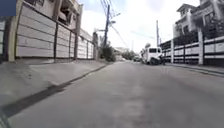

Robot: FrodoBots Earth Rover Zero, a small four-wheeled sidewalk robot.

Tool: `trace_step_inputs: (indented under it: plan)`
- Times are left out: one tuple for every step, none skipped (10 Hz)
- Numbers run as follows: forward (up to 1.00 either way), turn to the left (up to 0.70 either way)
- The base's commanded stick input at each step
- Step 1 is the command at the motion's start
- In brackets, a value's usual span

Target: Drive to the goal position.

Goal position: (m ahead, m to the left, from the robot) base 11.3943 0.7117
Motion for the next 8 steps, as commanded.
trace_step_inputs:
  plan:
    - [0.85,0.00]
    - [0.85,0.00]
    - [0.85,0.00]
    - [0.85,0.00]
    - [0.85,0.00]
    - [0.85,0.00]
    - [0.85,0.00]
    - [0.85,0.00]
